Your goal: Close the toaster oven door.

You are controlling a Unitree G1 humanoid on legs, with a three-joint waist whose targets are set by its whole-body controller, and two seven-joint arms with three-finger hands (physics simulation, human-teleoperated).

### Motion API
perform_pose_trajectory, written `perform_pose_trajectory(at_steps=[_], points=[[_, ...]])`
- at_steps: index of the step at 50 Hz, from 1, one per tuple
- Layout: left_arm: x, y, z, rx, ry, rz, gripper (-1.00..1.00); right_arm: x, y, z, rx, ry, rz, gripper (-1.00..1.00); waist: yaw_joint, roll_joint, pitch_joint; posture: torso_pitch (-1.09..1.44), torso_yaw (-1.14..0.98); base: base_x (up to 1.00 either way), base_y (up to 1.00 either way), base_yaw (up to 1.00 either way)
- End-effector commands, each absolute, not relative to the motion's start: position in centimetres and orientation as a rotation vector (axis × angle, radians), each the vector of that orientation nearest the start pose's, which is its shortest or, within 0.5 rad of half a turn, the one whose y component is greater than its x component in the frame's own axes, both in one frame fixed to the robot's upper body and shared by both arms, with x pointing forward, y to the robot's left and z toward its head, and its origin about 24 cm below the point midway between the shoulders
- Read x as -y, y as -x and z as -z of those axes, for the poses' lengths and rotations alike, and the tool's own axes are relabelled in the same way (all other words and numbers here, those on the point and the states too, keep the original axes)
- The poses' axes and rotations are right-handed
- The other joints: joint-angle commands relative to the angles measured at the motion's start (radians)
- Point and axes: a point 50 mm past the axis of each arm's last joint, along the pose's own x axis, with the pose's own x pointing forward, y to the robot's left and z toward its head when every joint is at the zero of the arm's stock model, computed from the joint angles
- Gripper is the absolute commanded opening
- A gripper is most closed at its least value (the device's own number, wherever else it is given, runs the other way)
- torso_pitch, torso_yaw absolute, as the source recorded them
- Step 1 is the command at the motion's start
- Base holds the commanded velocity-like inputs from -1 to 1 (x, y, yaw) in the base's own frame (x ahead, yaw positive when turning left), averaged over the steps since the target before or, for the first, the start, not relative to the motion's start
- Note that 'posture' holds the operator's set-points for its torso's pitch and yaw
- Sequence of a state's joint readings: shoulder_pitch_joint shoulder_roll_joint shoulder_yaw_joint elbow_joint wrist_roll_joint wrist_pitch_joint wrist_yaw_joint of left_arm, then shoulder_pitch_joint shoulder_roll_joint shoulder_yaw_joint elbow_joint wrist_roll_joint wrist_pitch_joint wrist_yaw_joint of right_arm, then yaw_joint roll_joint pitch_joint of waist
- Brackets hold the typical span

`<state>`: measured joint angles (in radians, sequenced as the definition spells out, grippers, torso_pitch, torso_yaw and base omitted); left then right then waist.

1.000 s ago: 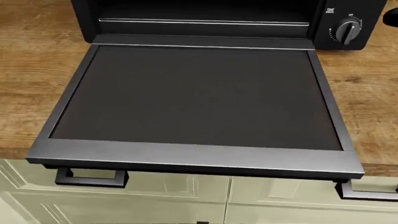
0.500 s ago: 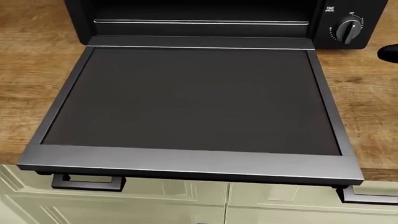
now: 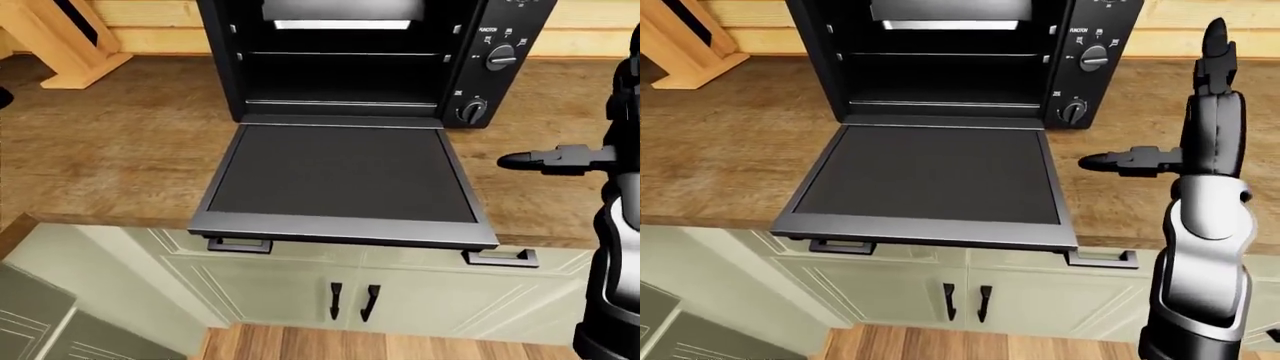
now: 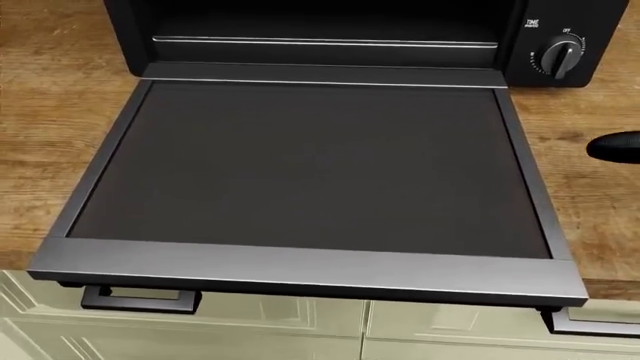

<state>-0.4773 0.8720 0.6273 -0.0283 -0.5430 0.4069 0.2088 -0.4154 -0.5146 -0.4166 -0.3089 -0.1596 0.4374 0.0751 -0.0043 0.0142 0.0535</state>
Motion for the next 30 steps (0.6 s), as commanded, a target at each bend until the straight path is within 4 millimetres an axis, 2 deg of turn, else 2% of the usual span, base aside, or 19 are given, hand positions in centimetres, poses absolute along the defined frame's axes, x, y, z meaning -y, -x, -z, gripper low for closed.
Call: perform_pose_trajectory(at_steps=[1, 10, 30], points=[[-37.1, -22.9, -32.0, 0.598, -0.074, -0.626, 1.00, 28.6, -25.8, -26.0, 0.439, 0.567, 0.444, 1.00, 0.000, 0.004, -0.022, 0.00, 0.00, 0.00, 0.00, 0.00], [-37.1, -22.9, -31.9, 0.598, -0.077, -0.624, 1.00, 28.2, -25.3, -25.0, 0.426, 0.596, 0.412, 1.00, -0.001, 0.007, -0.020, 0.00, 0.00, 0.00, 0.00, 0.00], [-37.0, -22.9, -31.9, 0.596, -0.078, -0.620, 1.00, 27.1, -25.0, -24.5, 0.448, 0.671, 0.336, 1.00, -0.002, 0.010, -0.024, 0.00, 0.00, 0.00, 0.00, 0.00]])
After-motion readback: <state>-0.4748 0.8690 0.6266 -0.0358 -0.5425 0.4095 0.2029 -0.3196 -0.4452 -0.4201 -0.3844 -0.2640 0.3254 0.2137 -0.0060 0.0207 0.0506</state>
